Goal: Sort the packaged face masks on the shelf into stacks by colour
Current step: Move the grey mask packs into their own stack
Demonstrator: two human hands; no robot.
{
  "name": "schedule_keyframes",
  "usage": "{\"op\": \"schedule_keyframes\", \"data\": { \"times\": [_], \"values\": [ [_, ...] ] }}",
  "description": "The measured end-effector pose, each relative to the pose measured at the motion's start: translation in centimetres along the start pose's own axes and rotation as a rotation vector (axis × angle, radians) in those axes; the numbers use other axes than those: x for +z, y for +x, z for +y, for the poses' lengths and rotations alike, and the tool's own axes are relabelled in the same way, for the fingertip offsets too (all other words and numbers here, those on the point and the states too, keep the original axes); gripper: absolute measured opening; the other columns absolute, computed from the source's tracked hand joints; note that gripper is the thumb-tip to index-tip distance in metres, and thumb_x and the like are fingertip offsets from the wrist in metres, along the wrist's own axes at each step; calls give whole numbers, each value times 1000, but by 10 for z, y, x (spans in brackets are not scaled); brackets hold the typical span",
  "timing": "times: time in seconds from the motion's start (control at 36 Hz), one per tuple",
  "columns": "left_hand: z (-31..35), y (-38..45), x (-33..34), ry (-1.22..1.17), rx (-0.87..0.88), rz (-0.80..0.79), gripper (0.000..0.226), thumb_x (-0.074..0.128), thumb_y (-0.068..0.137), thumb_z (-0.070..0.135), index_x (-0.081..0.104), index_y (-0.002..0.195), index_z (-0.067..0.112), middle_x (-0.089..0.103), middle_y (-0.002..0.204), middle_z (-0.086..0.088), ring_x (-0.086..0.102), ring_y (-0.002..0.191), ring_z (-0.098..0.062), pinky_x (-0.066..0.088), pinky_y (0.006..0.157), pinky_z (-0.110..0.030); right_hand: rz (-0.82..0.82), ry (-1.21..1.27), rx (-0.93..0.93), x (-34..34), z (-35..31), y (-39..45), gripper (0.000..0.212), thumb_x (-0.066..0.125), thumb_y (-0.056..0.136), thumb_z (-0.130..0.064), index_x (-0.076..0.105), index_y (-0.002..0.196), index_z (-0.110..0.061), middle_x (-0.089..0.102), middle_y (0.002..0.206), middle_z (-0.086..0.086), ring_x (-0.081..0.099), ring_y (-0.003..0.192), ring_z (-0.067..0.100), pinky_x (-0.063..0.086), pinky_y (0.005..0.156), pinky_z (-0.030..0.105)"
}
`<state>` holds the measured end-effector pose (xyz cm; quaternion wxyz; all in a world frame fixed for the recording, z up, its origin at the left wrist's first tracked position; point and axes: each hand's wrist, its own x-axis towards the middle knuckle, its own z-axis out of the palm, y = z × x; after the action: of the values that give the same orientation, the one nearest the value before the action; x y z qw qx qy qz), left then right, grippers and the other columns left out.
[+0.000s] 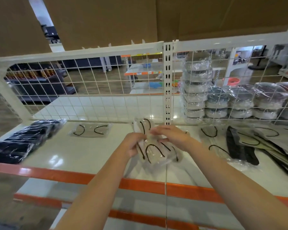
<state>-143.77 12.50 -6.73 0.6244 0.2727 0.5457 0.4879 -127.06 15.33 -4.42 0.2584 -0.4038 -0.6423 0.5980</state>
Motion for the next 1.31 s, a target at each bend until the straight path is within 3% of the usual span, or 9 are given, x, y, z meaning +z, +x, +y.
{"op": "schedule_keyframes", "data": {
  "times": [0.11, 0.19, 0.44, 0.61, 0.75, 0.97, 1.14, 1.19, 1.31],
  "values": [
    [3, -2, -9, -19, 50, 74, 20, 44, 83, -14, 57, 91, -1, 60, 73, -14, 60, 62, -22, 54, 58, -29, 290, -758, 127, -13, 42, 12, 25, 51, 92, -31, 57, 99, -7, 57, 103, 6, 53, 107, 25, 42, 85, 33],
    [5, -6, -18, -109, 14, 22, 15, 46, 85, 0, 60, 92, 0, 62, 73, -11, 61, 61, -20, 54, 63, -28, 220, -1117, 311, -15, 78, 5, 73, 54, 85, -56, 36, 136, -7, 31, 144, 15, 29, 133, 31, 32, 105, 41],
    [1, -9, -28, -225, -32, 123, 25, 38, 91, 10, 59, 101, 1, 62, 92, -22, 60, 86, -34, 49, 77, -43, 347, -1078, 274, -29, 76, 14, 30, 45, 92, -13, 53, 120, -5, 46, 131, 13, 41, 122, 27, 45, 96, 39],
    [-5, -2, -26, -184, -70, 205, 25, 35, 94, 9, 53, 111, 0, 60, 94, -23, 58, 85, -33, 46, 80, -45, 384, -981, 433, -21, 75, 11, 90, 57, 79, -59, 25, 143, -6, 19, 151, 17, 22, 138, 33, 34, 105, 44],
    [-4, 0, -23, -179, -71, 213, 29, 34, 94, 8, 52, 114, 0, 60, 92, -22, 58, 84, -33, 45, 79, -45, 406, -1013, 472, -10, 74, 11, 93, 64, 79, -47, 16, 146, -3, 14, 152, 18, 16, 140, 34, 27, 110, 43],
    [-4, 2, -26, -149, -58, 165, 30, 41, 94, 16, 60, 111, 0, 64, 97, -21, 62, 88, -33, 49, 86, -43, 491, -481, 232, -29, 64, 9, 17, 50, 90, -19, 51, 100, -5, 58, 97, 10, 52, 85, 22, 46, 73, 34],
    [-10, 6, -14, -158, -89, -86, 66, 47, 87, 63, 62, 122, 9, 65, 118, -18, 61, 111, -32, 48, 91, -43, -123, -194, 51, 0, 13, -10, 38, 61, 88, -22, 55, 126, -21, 48, 121, -7, 47, 103, 6, 38, 79, 18],
    [-7, 4, -4, -101, -51, -115, 60, 54, 86, 55, 62, 120, 6, 67, 115, -18, 63, 108, -30, 49, 93, -42, -219, -280, 27, 8, 5, -9, 36, 60, 91, -26, 59, 126, -18, 45, 120, -9, 45, 110, 4, 35, 88, 16],
    [4, 2, 11, -30, 178, 83, 23, 62, 80, -7, 62, 103, -8, 71, 76, -12, 69, 66, -21, 57, 60, -28, 245, -209, -101, 10, 4, 7, 43, 65, 84, -14, 52, 125, -11, 44, 128, 2, 45, 115, 14, 35, 91, 24]
  ]
}}
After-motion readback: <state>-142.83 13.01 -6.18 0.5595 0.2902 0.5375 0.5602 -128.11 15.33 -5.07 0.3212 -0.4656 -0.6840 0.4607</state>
